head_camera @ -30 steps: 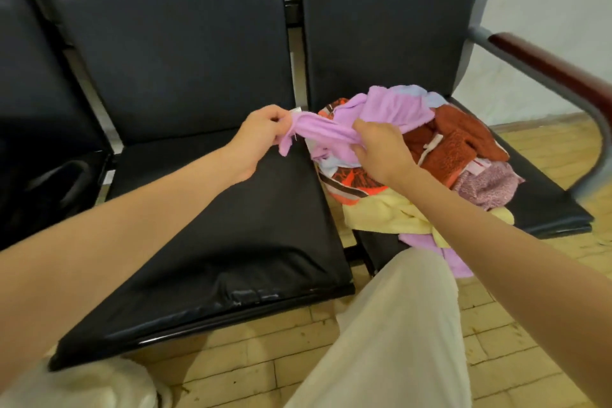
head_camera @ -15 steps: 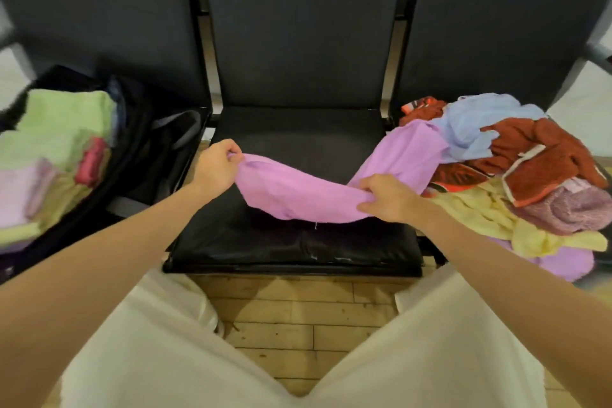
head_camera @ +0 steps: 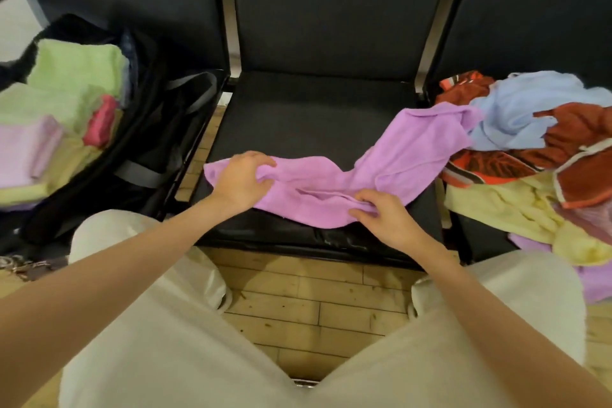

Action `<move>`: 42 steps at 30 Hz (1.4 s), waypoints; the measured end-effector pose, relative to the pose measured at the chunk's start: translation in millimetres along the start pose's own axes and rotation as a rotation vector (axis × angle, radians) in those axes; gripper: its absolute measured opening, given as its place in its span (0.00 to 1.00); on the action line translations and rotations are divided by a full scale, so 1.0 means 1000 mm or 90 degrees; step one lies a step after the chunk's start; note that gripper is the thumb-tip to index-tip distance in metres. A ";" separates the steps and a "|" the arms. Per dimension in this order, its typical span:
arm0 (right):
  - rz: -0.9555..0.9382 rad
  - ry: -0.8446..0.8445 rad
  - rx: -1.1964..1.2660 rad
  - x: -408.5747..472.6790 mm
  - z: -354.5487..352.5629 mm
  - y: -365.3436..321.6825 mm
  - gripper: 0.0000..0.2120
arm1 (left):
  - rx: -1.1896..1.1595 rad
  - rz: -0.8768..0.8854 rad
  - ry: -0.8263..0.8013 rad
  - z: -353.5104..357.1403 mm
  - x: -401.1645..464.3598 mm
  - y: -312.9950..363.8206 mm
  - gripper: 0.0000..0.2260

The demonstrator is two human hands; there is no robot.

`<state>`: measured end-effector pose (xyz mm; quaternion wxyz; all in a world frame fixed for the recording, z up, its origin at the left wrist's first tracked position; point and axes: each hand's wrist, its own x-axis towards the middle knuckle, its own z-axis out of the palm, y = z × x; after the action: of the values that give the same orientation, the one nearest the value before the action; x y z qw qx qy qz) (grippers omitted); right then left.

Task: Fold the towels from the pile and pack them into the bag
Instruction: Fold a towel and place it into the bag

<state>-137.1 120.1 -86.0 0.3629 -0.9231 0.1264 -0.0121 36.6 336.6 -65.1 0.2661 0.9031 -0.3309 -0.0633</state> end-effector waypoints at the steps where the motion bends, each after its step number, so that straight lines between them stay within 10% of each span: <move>1: 0.000 0.012 0.016 -0.001 0.002 0.003 0.03 | -0.041 0.023 -0.025 0.010 -0.001 0.010 0.13; 13: -0.076 0.020 0.098 0.001 0.011 0.010 0.05 | -0.076 0.078 -0.339 0.050 0.026 0.070 0.08; 26: -0.086 0.134 0.054 0.004 -0.002 0.020 0.08 | -0.035 0.182 0.050 0.016 -0.015 0.061 0.04; 42: -0.084 0.005 -0.007 0.003 0.016 0.017 0.16 | 0.181 0.192 -0.150 0.000 -0.028 0.067 0.10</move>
<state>-136.5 118.1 -109.0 0.3561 -0.9312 0.0670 -0.0387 -22.7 311.4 -31.6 0.1021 0.8584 -0.4963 -0.0802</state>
